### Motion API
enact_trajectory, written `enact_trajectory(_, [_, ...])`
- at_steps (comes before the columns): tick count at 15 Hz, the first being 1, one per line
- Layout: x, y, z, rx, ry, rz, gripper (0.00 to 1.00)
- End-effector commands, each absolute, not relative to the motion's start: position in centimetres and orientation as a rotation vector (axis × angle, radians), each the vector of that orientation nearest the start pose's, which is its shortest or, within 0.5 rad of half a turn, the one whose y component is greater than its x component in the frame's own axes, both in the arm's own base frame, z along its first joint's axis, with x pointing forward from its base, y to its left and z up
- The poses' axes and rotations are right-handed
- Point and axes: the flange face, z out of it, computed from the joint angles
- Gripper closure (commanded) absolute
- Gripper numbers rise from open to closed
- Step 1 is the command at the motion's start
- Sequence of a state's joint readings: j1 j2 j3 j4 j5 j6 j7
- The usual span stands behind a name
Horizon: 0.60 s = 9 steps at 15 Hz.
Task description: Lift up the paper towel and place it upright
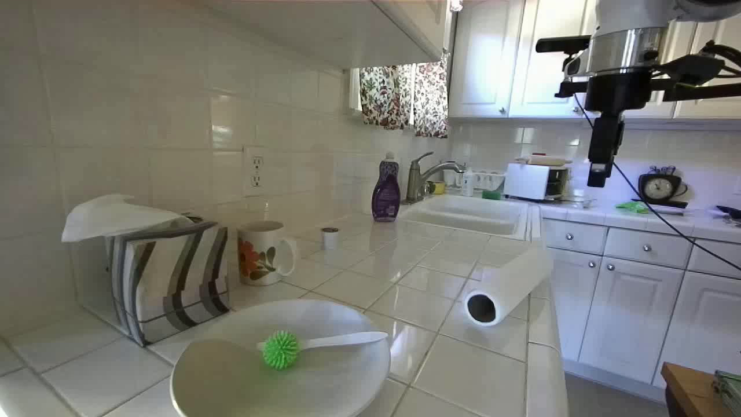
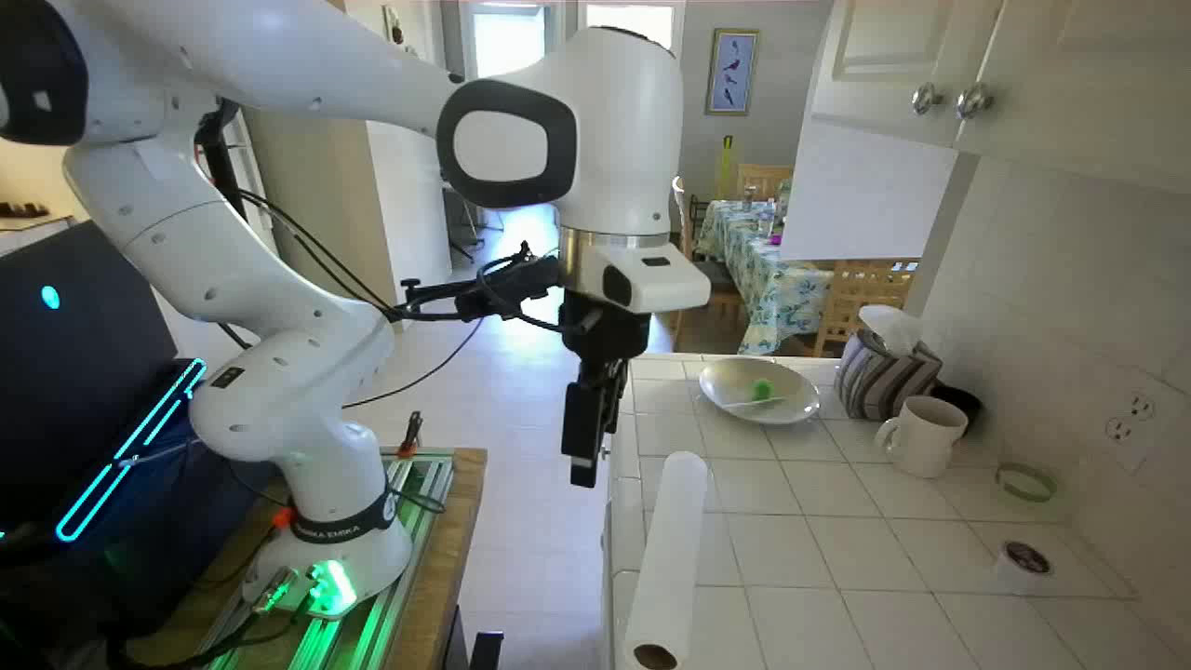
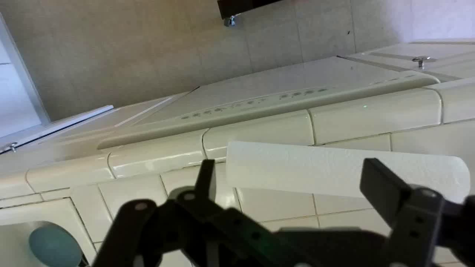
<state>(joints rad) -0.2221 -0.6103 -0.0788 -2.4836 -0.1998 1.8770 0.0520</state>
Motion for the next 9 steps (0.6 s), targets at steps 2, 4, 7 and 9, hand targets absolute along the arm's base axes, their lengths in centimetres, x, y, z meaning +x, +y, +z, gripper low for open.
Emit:
enact_trajectory(2, [34.6,-12.5,49.8,-3.254,0.457,0.024,0.00])
enact_trajectory(4, [34.6,-12.5,49.8,-3.254,0.457,0.024,0.00])
enact_trajectory(7, [34.4,-12.3,50.4,-3.222,0.372,-0.007,0.00])
enact_trajectory(9, [34.5,-13.3,50.9,-3.160,0.219,-0.078,0.00])
